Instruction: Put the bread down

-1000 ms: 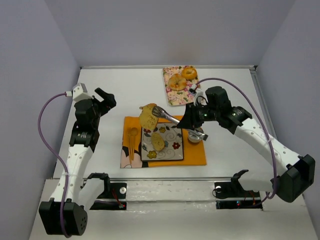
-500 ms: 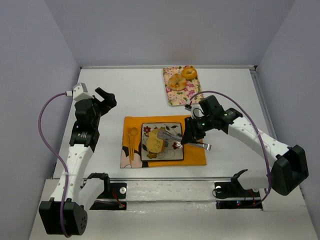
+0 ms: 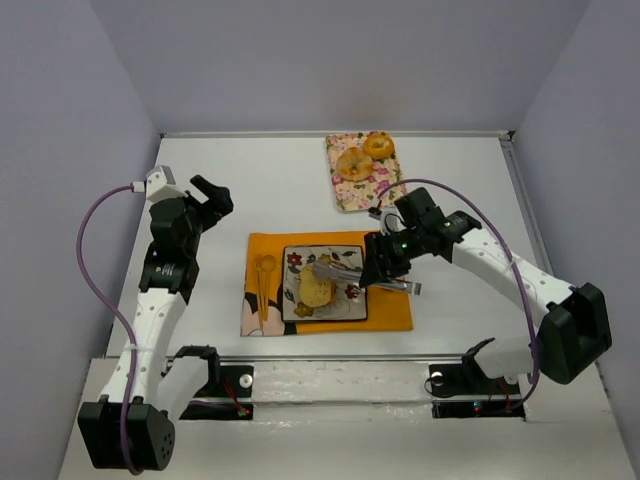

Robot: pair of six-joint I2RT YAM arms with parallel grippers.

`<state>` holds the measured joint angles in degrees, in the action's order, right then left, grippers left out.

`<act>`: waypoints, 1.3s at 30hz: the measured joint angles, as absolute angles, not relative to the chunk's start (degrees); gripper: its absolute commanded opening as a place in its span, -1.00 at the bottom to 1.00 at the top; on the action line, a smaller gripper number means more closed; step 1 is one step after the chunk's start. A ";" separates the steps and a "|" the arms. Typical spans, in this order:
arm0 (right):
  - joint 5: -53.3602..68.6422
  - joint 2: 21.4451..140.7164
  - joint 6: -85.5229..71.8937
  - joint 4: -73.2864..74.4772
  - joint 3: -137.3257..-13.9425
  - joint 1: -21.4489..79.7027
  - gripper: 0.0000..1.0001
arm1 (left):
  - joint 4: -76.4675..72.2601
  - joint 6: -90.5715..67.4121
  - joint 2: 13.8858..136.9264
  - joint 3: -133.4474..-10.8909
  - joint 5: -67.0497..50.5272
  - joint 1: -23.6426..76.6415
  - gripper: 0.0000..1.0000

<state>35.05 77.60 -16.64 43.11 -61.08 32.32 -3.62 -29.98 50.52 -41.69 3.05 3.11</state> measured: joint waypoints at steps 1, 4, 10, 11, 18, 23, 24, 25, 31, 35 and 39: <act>34.57 77.60 -16.64 43.11 -61.45 32.32 0.14 | -3.62 -29.98 50.52 -41.69 3.05 3.11 0.98; 32.62 77.60 -16.78 43.11 -62.50 32.32 0.14 | -3.62 -29.98 50.52 -41.69 3.05 3.11 0.98; 24.93 77.60 -18.41 43.40 -65.21 32.32 0.14 | -3.62 -29.98 50.50 -41.69 3.05 3.11 0.98; 23.90 77.58 -18.57 43.42 -65.65 32.32 0.13 | -3.62 -29.98 50.50 -41.69 3.05 3.11 0.98; 13.85 76.51 -20.82 43.46 -68.84 31.97 0.02 | -3.62 -29.98 50.50 -41.69 3.05 3.11 0.98; 3.97 74.54 -23.79 41.93 -68.86 25.96 0.02 | -3.62 -29.98 50.50 -41.69 3.05 3.11 0.98; 2.44 74.28 -24.45 41.12 -68.49 24.18 0.02 | -3.62 -29.98 50.48 -41.69 3.05 3.11 0.98; 0.10 74.22 -25.28 39.92 -67.88 20.53 0.02 | -3.62 -29.98 50.48 -41.69 3.05 3.11 0.98; -12.73 82.59 -27.42 34.98 -66.81 7.64 0.06 | -3.62 -29.98 50.28 -41.69 3.07 3.11 0.98; -16.53 92.88 -27.46 31.92 -66.94 2.52 0.09 | -3.62 -29.95 50.19 -41.69 3.11 3.11 0.98; -18.92 102.56 -27.29 30.79 -67.53 -1.10 0.57 | -3.62 -29.95 49.95 -41.69 3.25 3.11 0.98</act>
